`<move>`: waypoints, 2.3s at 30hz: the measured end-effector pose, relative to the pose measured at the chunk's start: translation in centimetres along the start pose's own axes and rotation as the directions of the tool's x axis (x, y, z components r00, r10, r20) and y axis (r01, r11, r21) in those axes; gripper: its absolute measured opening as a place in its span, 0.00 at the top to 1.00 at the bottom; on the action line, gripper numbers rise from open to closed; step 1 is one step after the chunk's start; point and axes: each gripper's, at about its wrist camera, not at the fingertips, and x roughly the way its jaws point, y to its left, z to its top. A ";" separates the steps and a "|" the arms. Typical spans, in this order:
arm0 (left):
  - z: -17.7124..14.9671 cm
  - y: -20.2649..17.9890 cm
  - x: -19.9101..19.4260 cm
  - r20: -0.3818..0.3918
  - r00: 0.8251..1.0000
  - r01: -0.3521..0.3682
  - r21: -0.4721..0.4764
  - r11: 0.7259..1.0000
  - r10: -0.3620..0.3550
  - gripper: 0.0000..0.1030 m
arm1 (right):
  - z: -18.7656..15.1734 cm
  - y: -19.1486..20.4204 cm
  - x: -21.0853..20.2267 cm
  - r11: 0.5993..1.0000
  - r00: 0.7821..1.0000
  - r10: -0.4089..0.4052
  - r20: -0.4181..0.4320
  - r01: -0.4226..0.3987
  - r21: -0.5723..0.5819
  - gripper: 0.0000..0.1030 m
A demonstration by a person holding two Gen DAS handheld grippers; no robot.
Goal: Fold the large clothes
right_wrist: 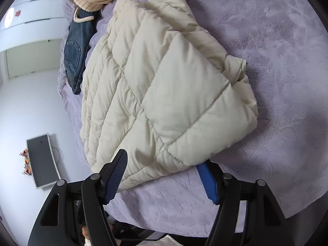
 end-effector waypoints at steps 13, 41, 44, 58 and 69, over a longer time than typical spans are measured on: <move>0.3 -0.5 -0.9 -0.002 0.997 -0.075 0.024 0.997 0.075 0.01 | -4.0 7.6 0.7 0.920 0.975 -0.220 -0.010 0.205 -0.335 0.13; 4.9 7.2 2.2 -0.087 0.934 0.339 -0.095 0.936 -0.347 0.01 | -8.3 13.2 2.6 0.781 0.905 -0.403 0.135 0.416 -0.465 0.00; 5.3 7.4 3.5 -0.119 0.897 0.411 -0.133 0.902 -0.426 0.01 | -8.2 13.8 2.9 0.773 0.904 -0.404 0.140 0.419 -0.476 0.00; 8.3 5.4 8.3 -0.141 0.804 0.558 -0.160 0.814 -0.578 0.01 | -3.6 18.9 5.8 0.655 0.896 -0.391 0.211 0.432 -0.620 0.43; 8.9 3.6 10.5 -0.182 0.794 0.569 -0.111 0.815 -0.580 0.01 | 0.7 17.1 11.7 0.648 0.896 -0.405 0.181 0.421 -0.635 0.79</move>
